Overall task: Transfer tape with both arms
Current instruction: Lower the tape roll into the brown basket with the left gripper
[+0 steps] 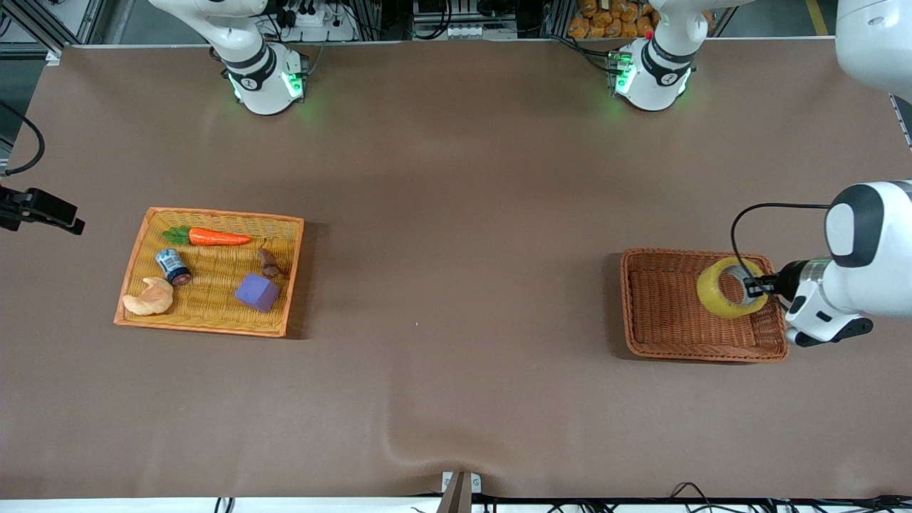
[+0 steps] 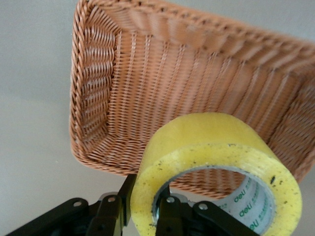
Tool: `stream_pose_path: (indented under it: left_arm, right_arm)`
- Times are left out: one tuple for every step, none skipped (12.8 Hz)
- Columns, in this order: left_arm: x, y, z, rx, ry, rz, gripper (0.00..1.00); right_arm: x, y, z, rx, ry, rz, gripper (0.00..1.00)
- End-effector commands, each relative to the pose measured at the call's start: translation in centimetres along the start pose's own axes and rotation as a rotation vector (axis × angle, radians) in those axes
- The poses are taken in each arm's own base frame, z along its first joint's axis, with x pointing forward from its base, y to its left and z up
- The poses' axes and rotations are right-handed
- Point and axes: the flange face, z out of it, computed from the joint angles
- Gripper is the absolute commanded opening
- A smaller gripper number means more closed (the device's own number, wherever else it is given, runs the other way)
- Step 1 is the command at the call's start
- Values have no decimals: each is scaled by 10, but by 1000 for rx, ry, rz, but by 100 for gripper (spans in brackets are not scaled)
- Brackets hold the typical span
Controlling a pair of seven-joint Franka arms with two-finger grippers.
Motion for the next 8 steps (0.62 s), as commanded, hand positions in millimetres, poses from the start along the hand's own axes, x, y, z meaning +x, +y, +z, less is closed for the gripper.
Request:
stream_pose_path:
  left_arm:
    - [-16,-1,9,0,8,47,0]
    - [-18,-1,14,0,20,48,0]
    - [-22,0,23,1,27,51,0]
    - [-24,1,34,2,39,53,0]
    - [-27,1,47,2,53,56,0]
    - [-30,2,60,3,67,59,0]
    - [-32,2,70,4,76,60,0]
    - [-32,2,81,2,72,62,0]
  right_arm:
    - [1,3,-5,7,6,-4,100]
    - [1,4,-5,7,6,-1,100]
    - [1,4,-6,7,7,-1,100]
    - [1,4,-6,7,7,-1,100]
    - [1,4,-6,7,7,-1,100]
    - [1,4,-6,7,7,-1,100]
    - [1,5,-6,7,7,2,100]
    - [1,5,-6,7,9,2,100]
